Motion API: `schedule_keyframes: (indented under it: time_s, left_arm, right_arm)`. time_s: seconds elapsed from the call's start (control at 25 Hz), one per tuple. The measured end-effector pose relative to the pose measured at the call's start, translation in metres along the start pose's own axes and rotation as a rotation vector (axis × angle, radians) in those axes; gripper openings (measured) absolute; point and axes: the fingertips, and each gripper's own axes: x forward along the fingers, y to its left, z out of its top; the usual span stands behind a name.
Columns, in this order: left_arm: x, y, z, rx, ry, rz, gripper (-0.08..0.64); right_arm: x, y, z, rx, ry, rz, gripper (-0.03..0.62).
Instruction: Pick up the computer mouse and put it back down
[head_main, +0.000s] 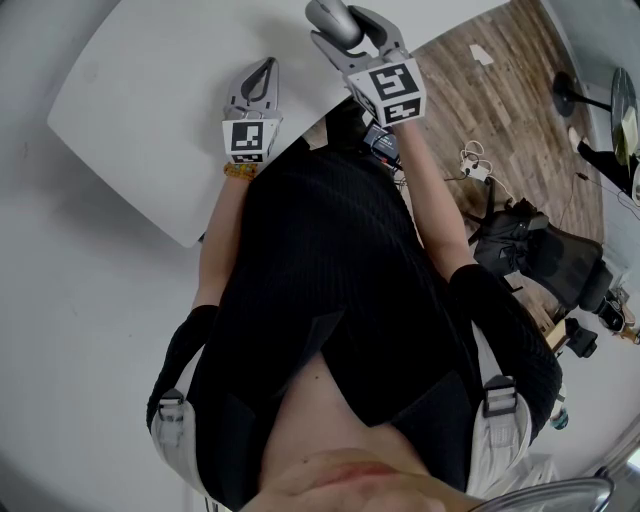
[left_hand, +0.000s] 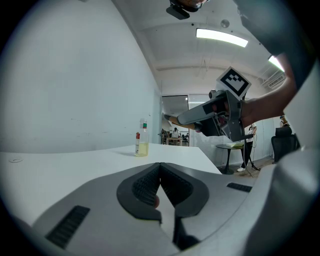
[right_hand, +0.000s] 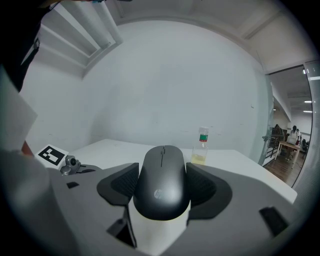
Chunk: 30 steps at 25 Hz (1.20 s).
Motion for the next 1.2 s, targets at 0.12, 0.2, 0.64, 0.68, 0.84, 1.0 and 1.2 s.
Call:
schedule_keyframes:
  time_s: [0.12,0.2,0.64,0.68,0.84,1.0,1.2]
  left_arm:
    - [0.000,0.000,0.000,0.001,0.001,0.000,0.014]
    - [-0.001,-0.001,0.000,0.001,0.001,-0.001,0.012]
    - [-0.002,-0.002,0.001,0.000,-0.001,0.000,0.014]
    - [-0.002,-0.003,0.001,0.000,-0.002,0.000,0.014]
    - [-0.003,-0.003,0.001,0.000,-0.003,0.000,0.012]
    - [-0.002,-0.002,0.001,0.003,-0.001,0.000,0.012]
    - [-0.003,-0.004,0.001,0.000,-0.003,-0.001,0.012]
  right_arm:
    - [0.002,-0.001,-0.007,0.010,0.015,0.000,0.285]
    - [0.002,0.000,-0.012,0.014,0.026,0.004,0.285]
    - [0.008,0.003,-0.039,0.037,0.082,0.013,0.285]
    - [0.009,0.003,-0.042,0.039,0.088,0.013,0.285]
    - [0.012,0.003,-0.053,0.046,0.112,0.012,0.285]
    - [0.016,0.003,-0.065,0.047,0.138,0.012,0.285]
    - [0.020,0.004,-0.082,0.061,0.173,0.015,0.285]
